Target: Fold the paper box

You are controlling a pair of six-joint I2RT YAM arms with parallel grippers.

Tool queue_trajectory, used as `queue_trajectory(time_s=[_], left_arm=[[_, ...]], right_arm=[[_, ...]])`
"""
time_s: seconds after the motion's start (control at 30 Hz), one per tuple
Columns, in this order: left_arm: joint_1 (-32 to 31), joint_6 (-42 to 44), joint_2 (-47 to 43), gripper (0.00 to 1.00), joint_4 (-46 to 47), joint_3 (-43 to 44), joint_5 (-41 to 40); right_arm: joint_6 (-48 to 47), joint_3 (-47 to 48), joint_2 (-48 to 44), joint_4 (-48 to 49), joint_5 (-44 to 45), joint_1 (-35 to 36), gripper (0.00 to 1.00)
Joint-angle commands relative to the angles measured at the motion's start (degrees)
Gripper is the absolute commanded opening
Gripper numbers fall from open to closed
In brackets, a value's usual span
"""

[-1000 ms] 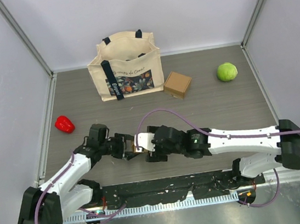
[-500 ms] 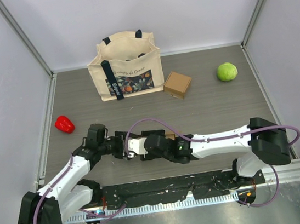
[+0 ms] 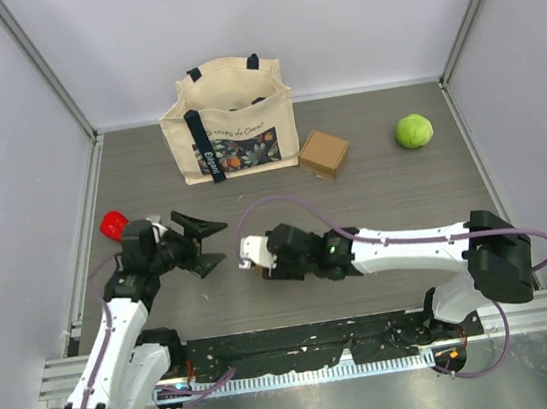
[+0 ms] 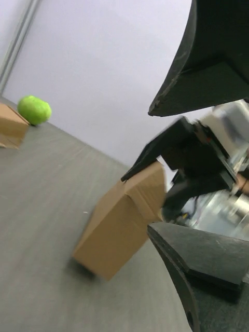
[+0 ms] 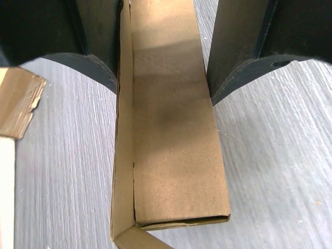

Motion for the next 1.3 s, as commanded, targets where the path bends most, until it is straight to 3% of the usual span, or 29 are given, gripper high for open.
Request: queue_trajectory(time_s=[0.0, 0.1, 0.27, 0.33, 0.37, 0.43, 0.53, 0.7, 1.2, 1.27], left_arm=[[1.9, 28.4, -5.9, 0.82, -15.6, 9.3, -11.8], [1.3, 36.0, -5.8, 0.75, -15.0, 12.2, -12.4], [-3.9, 46.2, 1.8, 0.73, -13.5, 16.2, -9.3], [-9.2, 48.7, 5.8, 0.57, -12.0, 17.0, -10.2], [-11.2, 51.3, 7.3, 0.56, -10.5, 17.5, -11.6], [-15.8, 53.8, 10.1, 0.63, -11.0, 19.9, -13.5], [-17.5, 56.1, 13.1, 0.65, -9.2, 21.1, -15.2], [-18.1, 61.6, 17.0, 0.58, -6.9, 22.9, -19.9], [-18.9, 64.6, 27.5, 0.56, -9.3, 28.7, -15.4], [-18.9, 64.4, 28.5, 0.52, -9.5, 29.2, -14.1]], right_arm=[[4.3, 6.5, -0.2, -8.9, -16.6, -8.5, 0.5], [4.3, 8.7, 3.0, -11.6, -22.1, -11.1, 0.58], [4.3, 8.6, 4.2, -11.0, -25.5, -14.3, 0.59], [4.3, 8.6, 4.1, -10.9, -26.8, -14.8, 0.59], [4.3, 8.6, 4.1, -10.8, -27.0, -14.9, 0.59], [4.5, 8.4, 4.1, -10.7, -26.4, -15.1, 0.59], [4.7, 8.4, 3.7, -11.1, -26.5, -15.4, 0.59], [5.0, 8.0, 2.6, -10.7, -26.9, -15.4, 0.58], [5.0, 8.3, 3.1, -10.5, -26.4, -15.3, 0.55], [5.1, 8.4, 3.0, -10.6, -26.4, -15.4, 0.55]])
